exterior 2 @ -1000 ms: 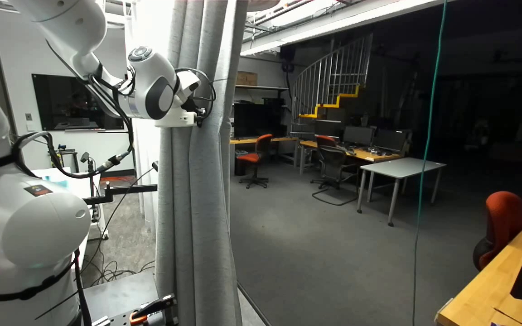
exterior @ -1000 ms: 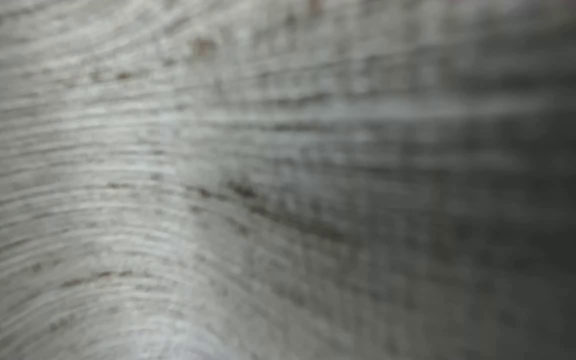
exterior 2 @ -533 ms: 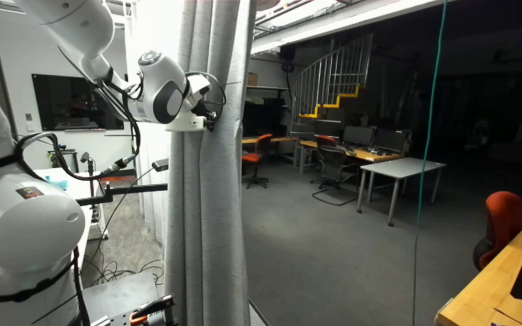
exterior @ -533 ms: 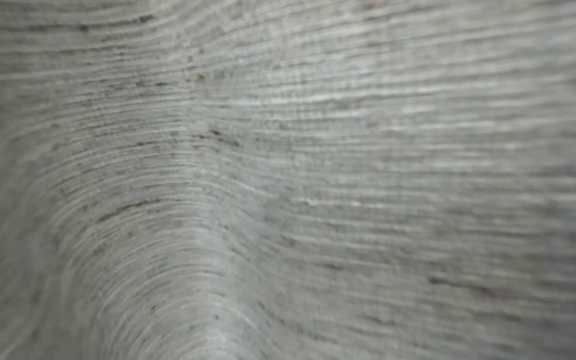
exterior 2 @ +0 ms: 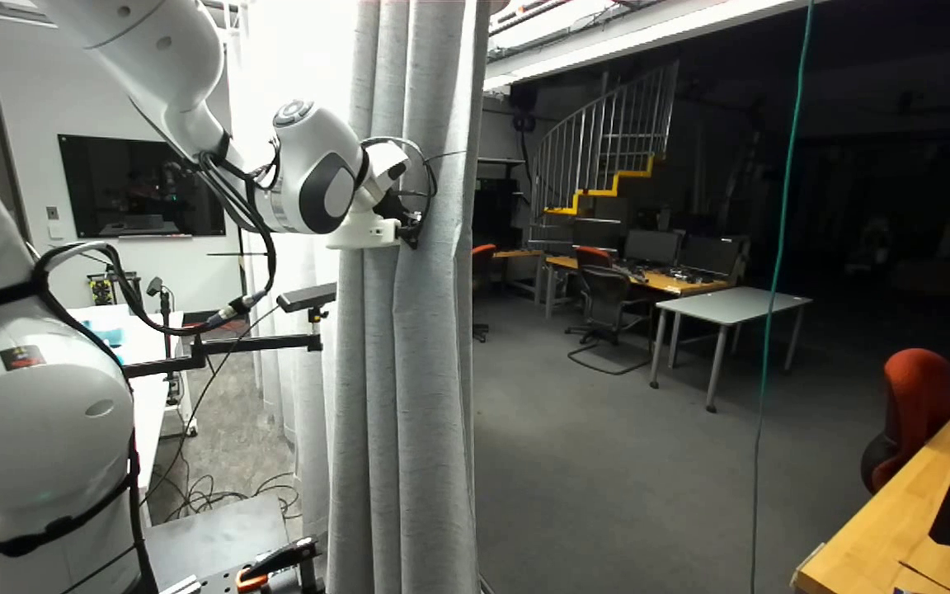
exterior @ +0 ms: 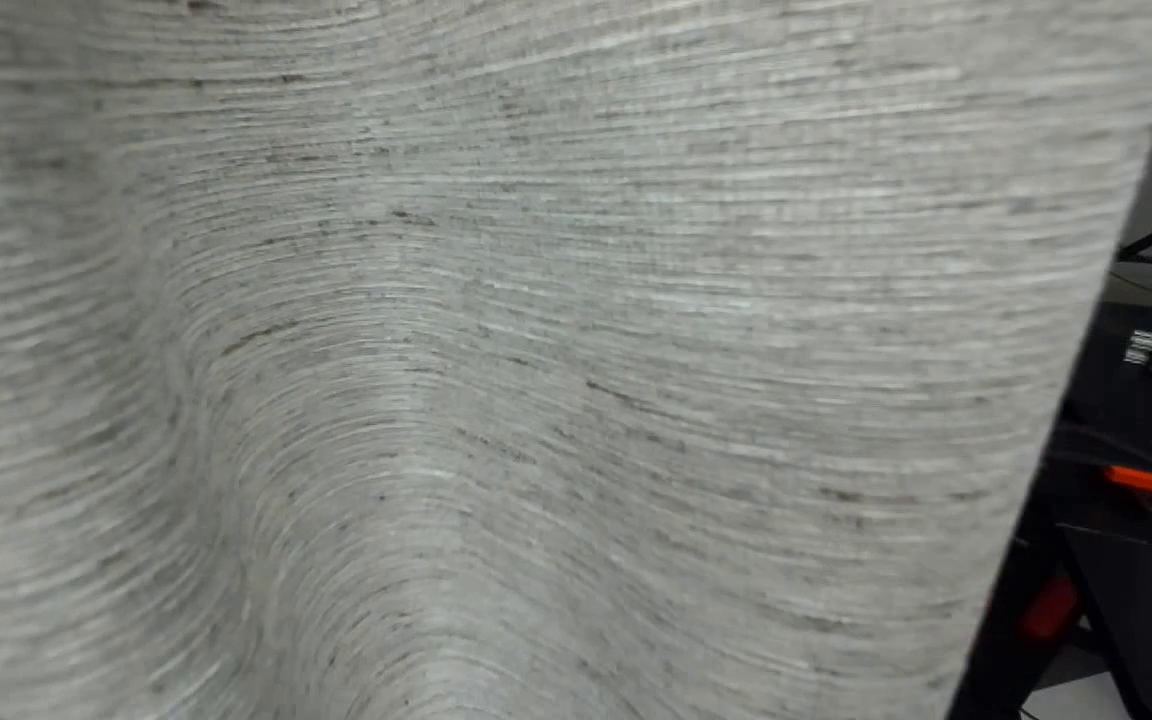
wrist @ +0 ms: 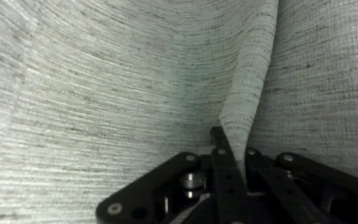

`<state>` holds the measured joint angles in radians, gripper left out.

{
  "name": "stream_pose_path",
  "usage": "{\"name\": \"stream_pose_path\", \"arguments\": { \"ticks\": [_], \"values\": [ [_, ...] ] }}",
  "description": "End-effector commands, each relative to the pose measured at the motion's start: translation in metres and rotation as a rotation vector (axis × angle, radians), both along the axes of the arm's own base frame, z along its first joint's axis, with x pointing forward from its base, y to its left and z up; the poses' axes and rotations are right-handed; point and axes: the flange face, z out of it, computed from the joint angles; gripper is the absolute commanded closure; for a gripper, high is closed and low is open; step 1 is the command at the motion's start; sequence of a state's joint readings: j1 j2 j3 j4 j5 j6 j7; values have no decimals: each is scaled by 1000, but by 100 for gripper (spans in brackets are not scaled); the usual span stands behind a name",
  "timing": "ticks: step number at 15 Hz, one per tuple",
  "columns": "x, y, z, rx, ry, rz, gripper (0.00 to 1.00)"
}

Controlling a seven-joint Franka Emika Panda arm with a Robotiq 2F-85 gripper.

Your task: Slide the curtain to the left

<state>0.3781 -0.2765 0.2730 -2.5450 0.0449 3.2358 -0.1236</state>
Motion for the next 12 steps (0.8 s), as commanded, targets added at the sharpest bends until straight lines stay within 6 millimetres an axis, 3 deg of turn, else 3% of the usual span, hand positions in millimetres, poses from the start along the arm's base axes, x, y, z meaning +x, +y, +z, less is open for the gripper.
{"name": "stream_pose_path", "arguments": {
  "ticks": [1,7,8,9,12],
  "values": [
    [-8,-9,-69,-87,121,-16,99],
    [-3,-23,-70,-122,101,-71,99],
    [-4,-25,-70,-130,96,-81,72],
    [-5,-26,-70,-137,93,-88,71],
    [-24,-26,-124,-240,236,-82,50]
  ]
}}
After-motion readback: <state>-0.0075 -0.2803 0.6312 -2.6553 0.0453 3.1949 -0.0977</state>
